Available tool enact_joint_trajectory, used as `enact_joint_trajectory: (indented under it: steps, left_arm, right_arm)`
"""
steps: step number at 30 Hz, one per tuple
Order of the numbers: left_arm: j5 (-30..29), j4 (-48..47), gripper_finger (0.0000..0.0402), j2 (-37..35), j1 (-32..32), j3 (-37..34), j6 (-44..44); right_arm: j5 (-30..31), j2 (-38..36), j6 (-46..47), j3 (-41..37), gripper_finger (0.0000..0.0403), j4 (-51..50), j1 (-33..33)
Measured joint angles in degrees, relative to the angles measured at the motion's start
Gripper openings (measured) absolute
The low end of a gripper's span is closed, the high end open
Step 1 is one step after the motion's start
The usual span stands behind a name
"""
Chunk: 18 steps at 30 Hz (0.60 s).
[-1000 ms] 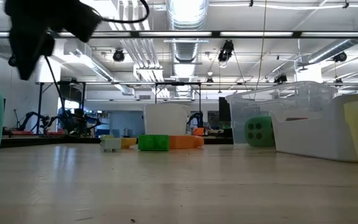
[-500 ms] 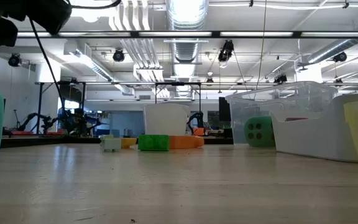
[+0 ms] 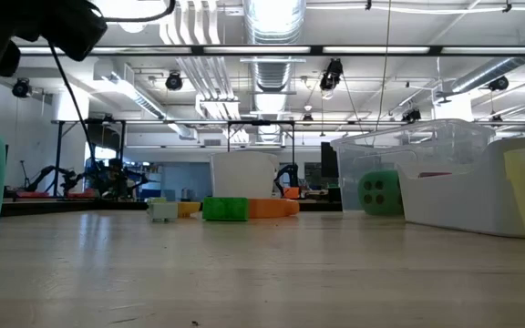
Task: Pick & Place Toys
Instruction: Put the light blue dice into the transparent bin
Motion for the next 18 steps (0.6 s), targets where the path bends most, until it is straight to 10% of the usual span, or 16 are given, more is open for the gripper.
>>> enact_joint_trajectory:
  steps: [18]
  left_arm:
    - [0.96,6.49,0.0391,0.02,-0.07,-0.96,0.58]
  right_arm:
    - [-0.11,0.00,-5.12,0.00,0.0345,-0.11,-0.02]
